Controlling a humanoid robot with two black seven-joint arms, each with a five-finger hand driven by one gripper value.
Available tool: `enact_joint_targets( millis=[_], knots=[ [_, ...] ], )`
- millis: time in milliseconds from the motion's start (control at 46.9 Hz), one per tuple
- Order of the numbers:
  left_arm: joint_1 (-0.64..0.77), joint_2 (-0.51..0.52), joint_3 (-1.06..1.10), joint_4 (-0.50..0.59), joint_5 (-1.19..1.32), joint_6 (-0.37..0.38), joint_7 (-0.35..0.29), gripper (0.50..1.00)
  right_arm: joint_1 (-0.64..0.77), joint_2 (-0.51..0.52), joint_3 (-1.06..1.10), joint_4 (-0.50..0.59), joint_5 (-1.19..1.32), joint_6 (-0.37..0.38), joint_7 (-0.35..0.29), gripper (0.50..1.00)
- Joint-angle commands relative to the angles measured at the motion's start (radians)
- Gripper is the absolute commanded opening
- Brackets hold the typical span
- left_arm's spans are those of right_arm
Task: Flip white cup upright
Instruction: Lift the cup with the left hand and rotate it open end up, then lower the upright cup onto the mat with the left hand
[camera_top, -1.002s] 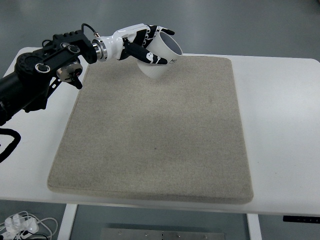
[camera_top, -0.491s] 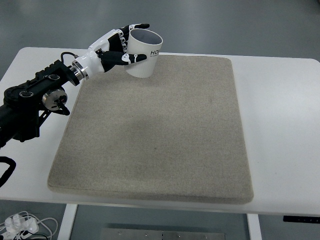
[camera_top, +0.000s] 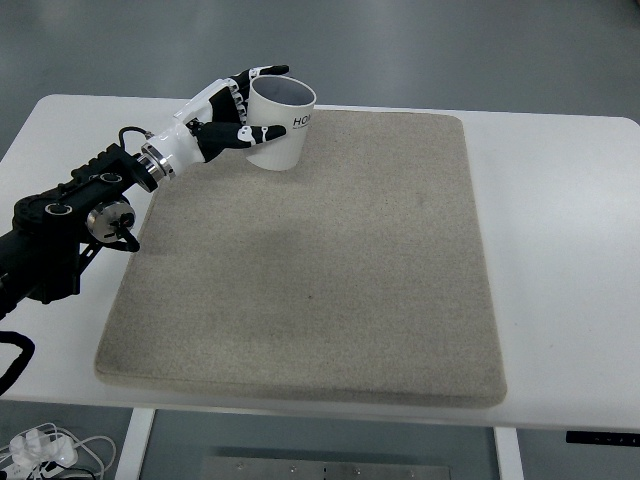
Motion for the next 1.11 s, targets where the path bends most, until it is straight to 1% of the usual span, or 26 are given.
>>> enact_joint_targets(
  millis=[0,128,597,640,661,704,768,810,853,874,938,981,1002,1088],
  knots=[
    [0.001,-0.012,0.001,0.045,0.0,0.007,0.0,0.5,0.0,0.0,0.001,0.0,0.0,0.0,0.0,0.952],
    [0.017,-0.026,0.01,0.076,0.001,0.008,0.0,0.5,0.0,0.0,0.0,0.0,0.0,0.0,0.0,0.952],
    [0.07,-0.049,0.021,0.079,0.014,0.025,0.0,0.5,0.0,0.0,0.0,0.0,0.0,0.0,0.0,0.952],
    [0.073,-0.052,0.022,0.079,0.014,0.028,0.0,0.529,0.0,0.0,0.001,0.0,0.0,0.0,0.0,0.952],
    [0.073,-0.052,0.022,0.079,0.014,0.031,0.0,0.561,0.0,0.0,0.001,0.0,0.0,0.0,0.0,0.952],
    [0.073,-0.053,0.022,0.079,0.014,0.042,0.0,0.642,0.0,0.0,0.0,0.0,0.0,0.0,0.0,0.952],
    [0.073,-0.053,0.024,0.079,0.014,0.057,0.0,0.724,0.0,0.0,0.0,0.0,0.0,0.0,0.0,0.952],
    [0.073,-0.053,0.024,0.079,0.014,0.064,0.0,0.754,0.0,0.0,0.001,0.0,0.0,0.0,0.0,0.952],
    [0.073,-0.053,0.024,0.079,0.014,0.064,0.0,0.835,0.0,0.0,0.0,0.0,0.0,0.0,0.0,0.952],
    [0.073,-0.053,0.024,0.077,0.014,0.064,0.0,0.859,0.0,0.0,0.001,0.0,0.0,0.0,0.0,0.952],
    [0.075,-0.053,0.024,0.079,0.014,0.064,0.0,0.891,0.0,0.0,0.001,0.0,0.0,0.0,0.0,0.952],
    [0.073,-0.053,0.024,0.079,0.014,0.064,0.0,0.938,0.0,0.0,0.0,0.0,0.0,0.0,0.0,0.952],
    [0.073,-0.053,0.024,0.077,0.014,0.064,0.0,0.951,0.0,0.0,0.0,0.0,0.0,0.0,0.0,0.952],
    [0.075,-0.053,0.024,0.076,0.014,0.062,0.0,0.964,0.0,0.0,0.0,0.0,0.0,0.0,0.0,0.952]
  ],
)
